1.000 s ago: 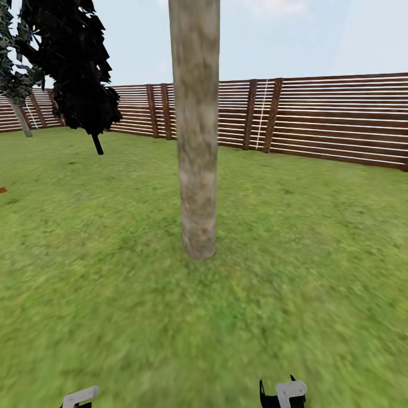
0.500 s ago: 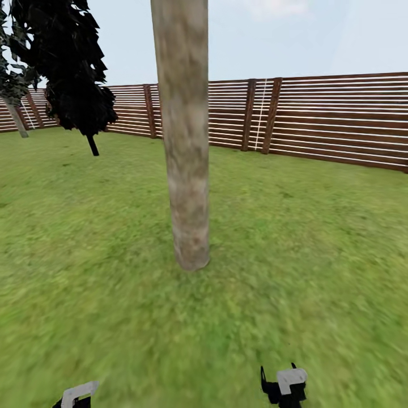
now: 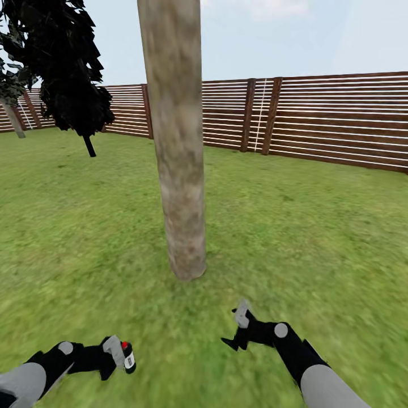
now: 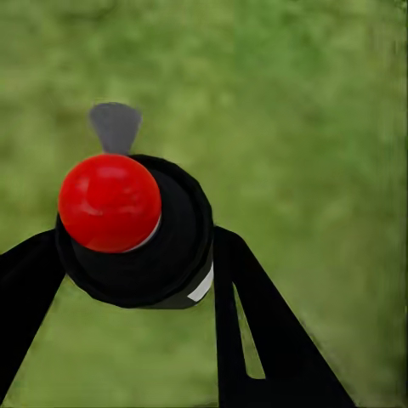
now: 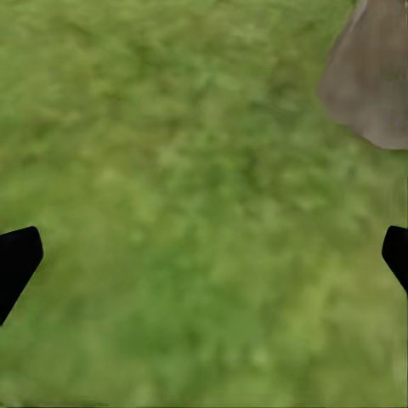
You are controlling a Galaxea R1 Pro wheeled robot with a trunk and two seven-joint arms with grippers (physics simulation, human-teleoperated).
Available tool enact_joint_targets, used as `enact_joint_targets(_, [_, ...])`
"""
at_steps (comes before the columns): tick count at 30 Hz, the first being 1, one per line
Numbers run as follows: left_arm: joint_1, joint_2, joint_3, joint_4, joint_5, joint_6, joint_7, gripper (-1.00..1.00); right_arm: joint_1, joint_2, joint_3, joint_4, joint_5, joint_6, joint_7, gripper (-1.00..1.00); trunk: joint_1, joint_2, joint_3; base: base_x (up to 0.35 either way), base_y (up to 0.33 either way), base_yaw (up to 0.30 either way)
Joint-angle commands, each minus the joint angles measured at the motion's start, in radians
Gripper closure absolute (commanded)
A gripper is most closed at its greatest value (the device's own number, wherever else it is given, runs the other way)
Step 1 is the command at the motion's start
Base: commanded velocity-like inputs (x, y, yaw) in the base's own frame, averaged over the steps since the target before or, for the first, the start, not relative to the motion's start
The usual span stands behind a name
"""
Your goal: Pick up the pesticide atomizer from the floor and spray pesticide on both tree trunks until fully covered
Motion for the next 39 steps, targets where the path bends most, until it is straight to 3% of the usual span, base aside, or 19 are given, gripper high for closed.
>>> enact_joint_targets(1, [-0.019, 0.0, 0.002, -0.001, -0.013, 0.024, -0.027, 1.0, -0.012, 0.004, 0.001, 0.0, 0.006, 0.0, 0.034, -1.0, 0.0, 0.0, 0.0, 0.004, 0.0, 0.0])
enact_joint_targets(5, [-0.062, -0.001, 0.003, -0.05, -0.121, 0.131, -0.128, 1.0, -0.035, 0.042, 0.003, 0.004, 0.015, -0.001, 0.101, -1.0, 0.0, 0.0, 0.0, 0.001, 0.0, 0.0])
enact_joint_targets(7, [-0.062, -0.003, 0.002, -0.077, -0.138, 0.141, -0.135, 1.0, -0.037, 0.058, 0.022, 0.007, 0.024, -0.002, 0.106, -1.0, 0.0, 0.0, 0.0, 0.0, 0.0, 0.0])
enact_joint_targets(10, [-0.061, -0.002, 0.001, -0.09, -0.146, 0.144, -0.138, 1.0, -0.038, 0.066, 0.118, 0.01, 0.031, -0.002, 0.108, -1.0, 0.0, 0.0, 0.0, 0.0, 0.0, 0.0])
enact_joint_targets(11, [-0.06, -0.003, 0.0, -0.091, -0.148, 0.144, -0.139, 1.0, -0.038, 0.066, 0.158, 0.01, 0.03, -0.002, 0.108, 1.0, 0.0, 0.0, 0.0, 0.0, 0.0, 0.0])
enact_joint_targets(13, [-0.06, -0.004, 0.0, -0.091, -0.149, 0.144, -0.139, 1.0, -0.038, 0.066, 0.183, 0.009, 0.029, -0.002, 0.108, 1.0, 0.0, 0.0, 0.0, 0.0, 0.0, 0.0])
enact_joint_targets(16, [-0.06, -0.008, -0.003, -0.093, -0.153, 0.143, -0.14, 1.0, -0.038, 0.067, 0.188, 0.004, 0.025, -0.002, 0.107, 1.0, 0.0, 0.0, 0.0, 0.0, 0.0, 0.0])
enact_joint_targets(20, [-0.056, -0.024, 0.004, -0.099, -0.201, 0.138, -0.133, 1.0, -0.038, 0.084, 0.184, 0.008, 0.025, -0.002, 0.1, 1.0, 0.0, 0.0, 0.0, 0.0, 0.0, 0.0])
enact_joint_targets(24, [-0.055, -0.047, 0.004, -0.123, -0.173, 0.118, -0.137, 1.0, -0.039, 0.104, 0.184, 0.0, 0.024, 0.0, 0.098, 1.0, 0.0, 0.0, 0.0, 0.0, 0.0, 0.0])
enact_joint_targets(35, [-0.055, -0.11, -0.013, -0.168, -0.187, 0.124, -0.143, 1.0, -0.039, 0.105, 0.19, -0.004, 0.023, -0.001, 0.103, 1.0, 0.0, 0.0, 0.0, 0.0, 0.0, 0.0])
enact_joint_targets(39, [-0.056, -0.132, -0.035, -0.172, -0.186, 0.127, -0.143, 1.0, -0.039, 0.107, 0.19, -0.005, 0.023, -0.001, 0.104, 1.0, 0.0, 0.0, 0.0, 0.0, 0.0, 0.0])
